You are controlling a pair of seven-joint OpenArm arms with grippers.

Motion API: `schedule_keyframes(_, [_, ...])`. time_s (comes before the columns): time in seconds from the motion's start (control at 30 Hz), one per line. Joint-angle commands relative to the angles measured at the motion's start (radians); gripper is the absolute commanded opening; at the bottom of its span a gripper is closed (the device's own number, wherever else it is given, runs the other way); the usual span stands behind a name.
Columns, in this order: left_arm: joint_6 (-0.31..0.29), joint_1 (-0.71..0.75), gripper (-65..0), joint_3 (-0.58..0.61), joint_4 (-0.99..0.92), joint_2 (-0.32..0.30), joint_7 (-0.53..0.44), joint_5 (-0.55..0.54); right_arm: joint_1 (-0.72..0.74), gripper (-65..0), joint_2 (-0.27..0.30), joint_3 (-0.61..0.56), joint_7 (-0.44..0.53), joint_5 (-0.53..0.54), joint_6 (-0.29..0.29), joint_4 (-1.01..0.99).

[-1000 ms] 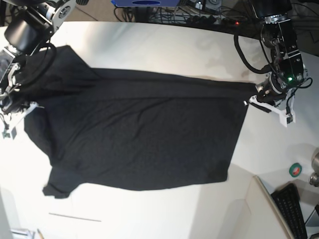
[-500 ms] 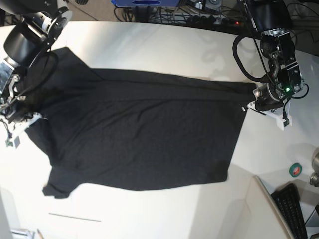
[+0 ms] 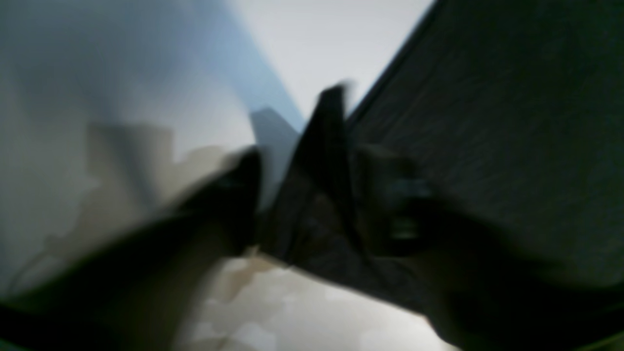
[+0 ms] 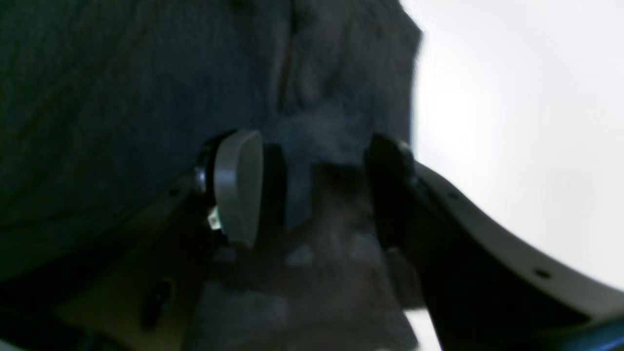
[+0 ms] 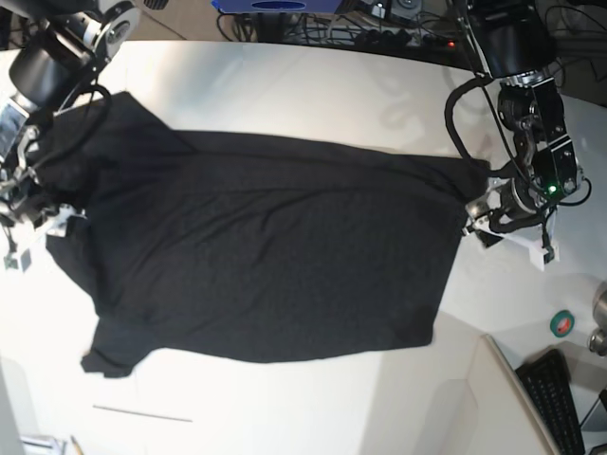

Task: Layout the t-shirt on the table in an organized manner, then fold the t-shirt properly
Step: 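Fold the held t-shirt edge over onto the shirt body with both grippers, then open both grippers and regrasp the folded edge of the t-shirt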

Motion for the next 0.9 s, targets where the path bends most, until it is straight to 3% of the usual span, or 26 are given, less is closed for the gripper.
schedule_keyframes(0.0, [-0.005, -0.009, -14.6, -0.005, 0.019, -0.011, -0.013, 0.000, -0.004, -31.7, 0.008, 0.035, 0.018, 0.009, -0.005, 0.065])
schedule_keyframes(0.07, [-0.006, -0.003, -5.4, -0.024, 0.019, -0.011, -0.013, 0.000, -0.038, -31.4, -0.021, 0.100, 0.018, 0.009, -0.005, 0.134])
schedule_keyframes(0.17, [-0.038, 0.027, -3.6, -0.139, 0.019, -0.002, -0.014, -0.020, -0.088, -30.9, -0.022, 0.172, 0.018, 0.009, -0.005, 0.157])
schedule_keyframes(0.3, [-0.262, 0.119, -3.6, -0.326, 0.019, 0.010, -0.046, -0.189, -0.141, -30.8, -0.008, 0.232, 0.076, 0.010, 0.003, 0.107])
schedule_keyframes(0.37, [-0.336, 0.183, -4.1, -0.354, 0.019, 0.009, -0.088, -0.236, -0.173, -30.8, -0.004, 0.230, 0.119, 0.041, 0.003, 0.068])
schedule_keyframes(0.57, [-0.451, 0.332, -16.8, -0.351, 0.013, 0.009, -0.257, -0.241, -0.200, -30.8, 0.071, 0.228, 0.142, 0.121, 0.003, -0.113])
schedule_keyframes(0.67, [-0.456, 0.349, -23.5, -0.358, 0.008, 0.007, -0.263, -0.239, -0.194, -30.8, 0.077, 0.228, 0.142, 0.122, 0.020, -0.139])
schedule_keyframes(0.77, [-0.456, 0.350, -34.2, -0.360, 0.008, 0.007, -0.263, -0.239, -0.202, -31.1, 0.067, 0.228, 0.136, 0.122, 0.114, -0.111])
schedule_keyframes(0.87, [-0.456, 0.350, -47.9, -0.360, 0.008, 0.007, -0.263, -0.239, -0.217, -31.1, 0.051, 0.228, 0.136, 0.121, 0.114, -0.102])
